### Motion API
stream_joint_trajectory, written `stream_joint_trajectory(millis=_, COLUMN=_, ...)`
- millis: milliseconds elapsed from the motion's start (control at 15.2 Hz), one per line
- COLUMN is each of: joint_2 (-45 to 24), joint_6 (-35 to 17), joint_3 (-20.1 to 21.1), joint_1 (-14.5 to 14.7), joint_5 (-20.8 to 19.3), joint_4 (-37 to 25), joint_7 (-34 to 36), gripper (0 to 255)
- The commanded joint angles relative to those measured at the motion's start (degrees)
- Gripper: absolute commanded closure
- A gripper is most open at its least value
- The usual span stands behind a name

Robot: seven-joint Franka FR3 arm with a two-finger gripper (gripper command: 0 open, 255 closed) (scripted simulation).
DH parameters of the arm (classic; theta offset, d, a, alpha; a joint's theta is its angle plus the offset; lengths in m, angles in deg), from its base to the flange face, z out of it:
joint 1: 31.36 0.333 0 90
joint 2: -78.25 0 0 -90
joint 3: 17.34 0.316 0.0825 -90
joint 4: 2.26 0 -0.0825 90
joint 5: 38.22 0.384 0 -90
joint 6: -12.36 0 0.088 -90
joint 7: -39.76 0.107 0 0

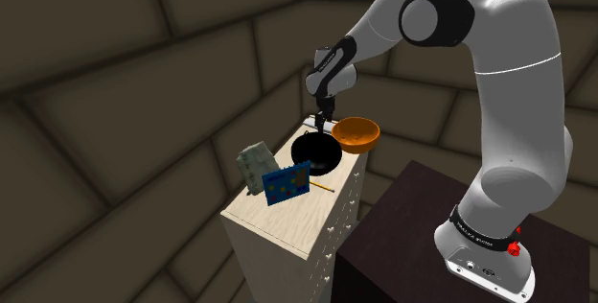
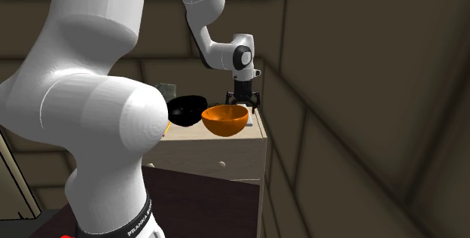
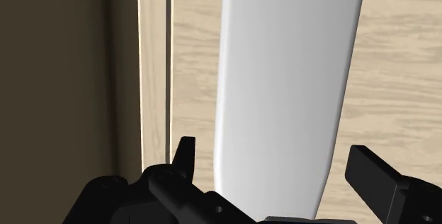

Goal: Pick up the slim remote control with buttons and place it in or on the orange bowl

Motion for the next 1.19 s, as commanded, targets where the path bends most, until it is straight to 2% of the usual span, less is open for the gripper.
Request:
stream_joint_trajectory(millis=0, joint_2=-0.01, joint_6=-0.02, joint_3=0.0, joint_1=0.0, joint_5=0.0, joint_4=0.0, joint_7=0.0, gripper=0)
stream_joint_trajectory(millis=66, joint_2=-0.01, joint_6=-0.01, joint_3=0.0, joint_1=0.0, joint_5=0.0, joint_4=0.0, joint_7=0.0, gripper=0)
stream_joint_trajectory(millis=132, joint_2=-0.01, joint_6=-0.01, joint_3=0.0, joint_1=0.0, joint_5=0.0, joint_4=0.0, joint_7=0.0, gripper=255)
stream_joint_trajectory(millis=726, joint_2=-0.01, joint_6=-0.02, joint_3=0.0, joint_1=0.0, joint_5=0.0, joint_4=0.0, joint_7=0.0, gripper=255)
stream_joint_trajectory(millis=1122, joint_2=3.36, joint_6=3.45, joint_3=-0.59, joint_1=0.43, joint_5=-0.89, joint_4=-0.13, joint_7=0.55, gripper=255)
